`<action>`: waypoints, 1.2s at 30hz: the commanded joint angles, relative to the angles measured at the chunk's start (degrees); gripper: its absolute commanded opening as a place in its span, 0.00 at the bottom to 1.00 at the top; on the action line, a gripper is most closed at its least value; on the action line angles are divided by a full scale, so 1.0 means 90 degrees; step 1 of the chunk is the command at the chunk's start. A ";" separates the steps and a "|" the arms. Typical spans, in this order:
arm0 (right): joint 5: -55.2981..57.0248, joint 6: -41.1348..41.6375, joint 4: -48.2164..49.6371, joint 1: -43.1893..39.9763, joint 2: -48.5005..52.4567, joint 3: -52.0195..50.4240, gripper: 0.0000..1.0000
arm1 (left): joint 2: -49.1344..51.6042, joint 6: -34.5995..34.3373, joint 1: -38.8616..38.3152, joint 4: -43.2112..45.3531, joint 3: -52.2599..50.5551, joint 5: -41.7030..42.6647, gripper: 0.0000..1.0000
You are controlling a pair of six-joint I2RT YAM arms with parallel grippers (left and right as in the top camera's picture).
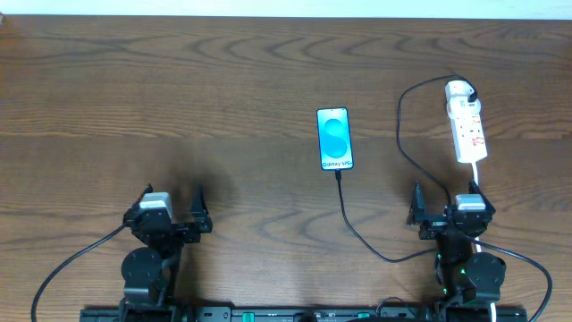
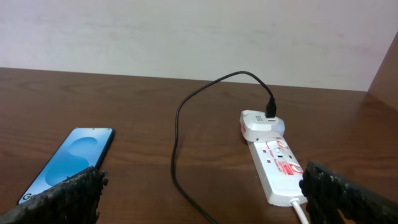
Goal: Plug charger to phone and switch on socket
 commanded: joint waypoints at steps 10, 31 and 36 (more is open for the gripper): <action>0.0075 -0.0029 -0.0024 -0.0022 -0.0051 -0.0017 0.99 | -0.0061 0.1192 -0.0036 -0.0090 -0.0146 -0.0083 0.98; 0.0075 -0.0029 -0.0024 -0.0022 -0.0051 -0.0017 0.99 | -0.0061 0.1195 0.0044 -0.0090 -0.0146 -0.0085 0.98; 0.0073 -0.0029 -0.0024 -0.0022 -0.0051 -0.0017 0.99 | -0.0061 0.1195 0.0053 -0.0090 -0.0143 -0.0085 0.98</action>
